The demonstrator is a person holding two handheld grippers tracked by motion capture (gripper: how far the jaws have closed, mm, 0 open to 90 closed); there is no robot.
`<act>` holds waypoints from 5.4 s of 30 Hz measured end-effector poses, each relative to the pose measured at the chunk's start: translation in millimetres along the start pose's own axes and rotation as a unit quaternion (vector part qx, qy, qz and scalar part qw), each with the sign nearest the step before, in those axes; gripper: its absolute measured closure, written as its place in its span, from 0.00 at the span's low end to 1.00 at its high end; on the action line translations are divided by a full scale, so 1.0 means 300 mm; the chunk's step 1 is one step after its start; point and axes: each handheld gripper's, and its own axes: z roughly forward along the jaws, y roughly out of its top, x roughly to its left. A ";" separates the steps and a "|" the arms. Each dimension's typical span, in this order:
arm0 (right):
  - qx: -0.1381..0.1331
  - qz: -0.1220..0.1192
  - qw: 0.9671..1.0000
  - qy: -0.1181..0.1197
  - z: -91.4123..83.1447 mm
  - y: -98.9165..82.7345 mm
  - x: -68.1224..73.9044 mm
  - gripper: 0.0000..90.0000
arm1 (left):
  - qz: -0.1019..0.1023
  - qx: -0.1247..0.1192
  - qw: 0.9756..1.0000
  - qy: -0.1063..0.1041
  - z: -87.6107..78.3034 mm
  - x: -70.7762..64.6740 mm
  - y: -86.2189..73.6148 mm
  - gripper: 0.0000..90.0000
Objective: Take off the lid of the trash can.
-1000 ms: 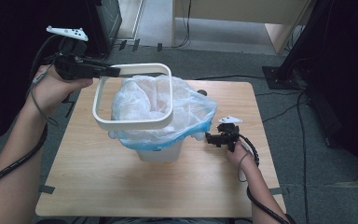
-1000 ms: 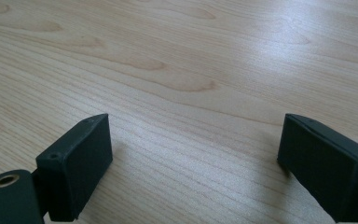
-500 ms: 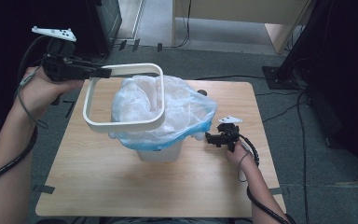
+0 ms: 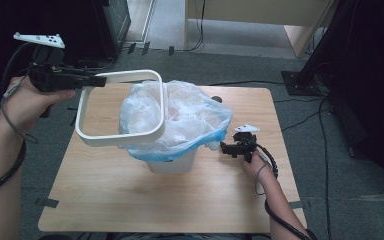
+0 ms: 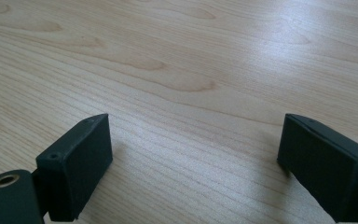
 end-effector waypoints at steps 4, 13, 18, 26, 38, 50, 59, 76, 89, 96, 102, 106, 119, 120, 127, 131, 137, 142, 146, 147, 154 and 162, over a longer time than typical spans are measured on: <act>0.000 -0.001 1.000 0.000 0.000 0.000 0.000 0.11 | -0.005 -0.004 1.000 0.004 -0.022 0.010 -0.021 0.82; 0.000 -0.001 1.000 0.000 0.000 0.000 0.000 0.11 | -0.019 -0.018 1.000 0.014 -0.094 0.035 -0.060 0.82; 0.000 -0.001 1.000 0.000 0.000 0.000 0.000 0.11 | -0.025 -0.022 0.999 0.019 -0.127 0.048 -0.091 0.82; 0.000 -0.001 1.000 0.000 0.000 0.000 0.000 0.11 | -0.032 -0.015 0.999 0.029 -0.151 0.068 -0.148 0.82; 0.000 -0.001 1.000 0.000 0.000 0.000 0.000 0.11 | -0.045 -0.011 0.998 0.033 -0.151 0.100 -0.230 0.83; 0.000 -0.001 1.000 0.000 0.000 0.000 0.000 0.11 | -0.057 -0.015 0.997 0.043 -0.175 0.123 -0.294 0.85; 0.000 0.000 1.000 -0.001 0.000 0.000 0.001 0.11 | -0.056 0.000 0.997 0.057 -0.190 0.148 -0.362 0.84; 0.000 0.001 1.000 -0.002 -0.001 -0.001 0.001 0.11 | -0.069 0.025 0.995 0.067 -0.149 0.174 -0.473 0.84; 0.000 0.001 1.000 -0.001 -0.001 -0.001 0.001 0.11 | -0.077 0.035 0.993 0.079 -0.171 0.190 -0.551 0.84; 0.000 0.001 1.000 -0.001 -0.001 -0.001 0.001 0.11 | -0.078 0.048 0.992 0.082 -0.152 0.199 -0.600 0.83; 0.000 0.001 1.000 -0.001 -0.001 0.000 0.001 0.11 | -0.082 0.053 0.992 0.076 -0.117 0.205 -0.628 0.83; 0.000 0.001 1.000 -0.001 0.000 0.000 0.001 0.11 | -0.080 0.054 0.993 0.073 -0.094 0.207 -0.640 0.83; 0.000 0.002 1.000 -0.001 0.000 0.000 0.001 0.11 | -0.081 0.058 0.993 0.062 -0.033 0.208 -0.666 0.83; 0.000 0.001 1.000 -0.001 0.000 0.000 0.001 0.11 | -0.079 0.057 0.993 0.061 -0.027 0.206 -0.663 0.83; 0.000 0.001 1.000 -0.001 0.000 -0.001 0.001 0.11 | -0.081 0.050 0.994 0.059 0.006 0.204 -0.650 0.82; 0.000 0.000 1.000 -0.001 0.000 -0.001 0.001 0.11 | -0.081 0.050 0.994 0.052 0.041 0.201 -0.645 0.82; 0.000 0.001 1.000 -0.001 0.000 0.000 0.001 0.11 | -0.079 0.054 0.994 0.048 0.082 0.197 -0.642 0.82; 0.000 0.001 1.000 -0.002 0.000 0.000 0.001 0.11 | -0.073 0.055 0.995 0.045 0.112 0.196 -0.651 0.82; 0.000 0.001 1.000 -0.001 0.000 -0.001 0.001 0.11 | -0.077 0.050 0.995 0.040 0.128 0.194 -0.661 0.82; 0.000 0.001 1.000 -0.001 0.000 -0.001 0.001 0.11 | -0.075 0.046 0.995 0.038 0.131 0.192 -0.661 0.82; 0.000 0.001 1.000 -0.001 0.000 0.000 0.001 0.11 | -0.065 0.046 0.996 0.033 0.158 0.192 -0.663 0.82; 0.000 0.001 1.000 -0.001 -0.001 -0.001 0.001 0.11 | -0.068 0.058 0.995 0.034 0.196 0.207 -0.713 0.82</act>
